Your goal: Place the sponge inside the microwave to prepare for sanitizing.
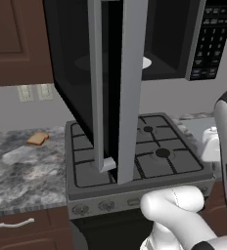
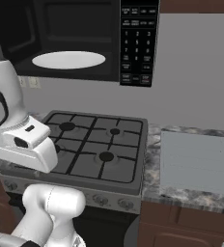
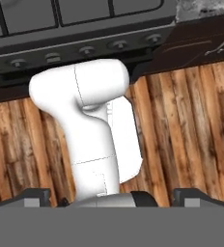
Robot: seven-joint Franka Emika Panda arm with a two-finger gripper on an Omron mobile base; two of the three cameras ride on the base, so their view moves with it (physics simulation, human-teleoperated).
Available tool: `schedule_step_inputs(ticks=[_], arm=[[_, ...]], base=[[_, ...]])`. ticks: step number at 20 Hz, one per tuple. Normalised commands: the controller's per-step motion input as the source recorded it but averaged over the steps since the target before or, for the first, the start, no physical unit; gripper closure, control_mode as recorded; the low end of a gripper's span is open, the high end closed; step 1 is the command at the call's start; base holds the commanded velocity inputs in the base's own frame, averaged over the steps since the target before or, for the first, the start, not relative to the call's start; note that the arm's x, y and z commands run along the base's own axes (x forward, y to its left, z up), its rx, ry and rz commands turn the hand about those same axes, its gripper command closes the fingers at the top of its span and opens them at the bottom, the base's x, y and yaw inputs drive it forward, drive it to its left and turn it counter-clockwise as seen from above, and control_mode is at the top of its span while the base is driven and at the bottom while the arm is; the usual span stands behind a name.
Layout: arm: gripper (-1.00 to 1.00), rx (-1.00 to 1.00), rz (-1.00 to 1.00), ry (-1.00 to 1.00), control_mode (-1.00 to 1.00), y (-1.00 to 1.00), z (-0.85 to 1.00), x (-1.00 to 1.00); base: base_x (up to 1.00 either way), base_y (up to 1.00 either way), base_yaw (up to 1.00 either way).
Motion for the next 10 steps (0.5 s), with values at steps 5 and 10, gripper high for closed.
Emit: schedule_step_inputs(ticks=[5, 10], arm=[[-1.0, 0.02, 0.0, 0.04, -1.0, 0.06, -0.2, 0.05], [-1.0, 0.1, 0.0, 0.0, -1.0, 0.01, -0.3, 0.0]], base=[[0.0, 0.0, 0.0], [0.0, 0.0, 0.0]])
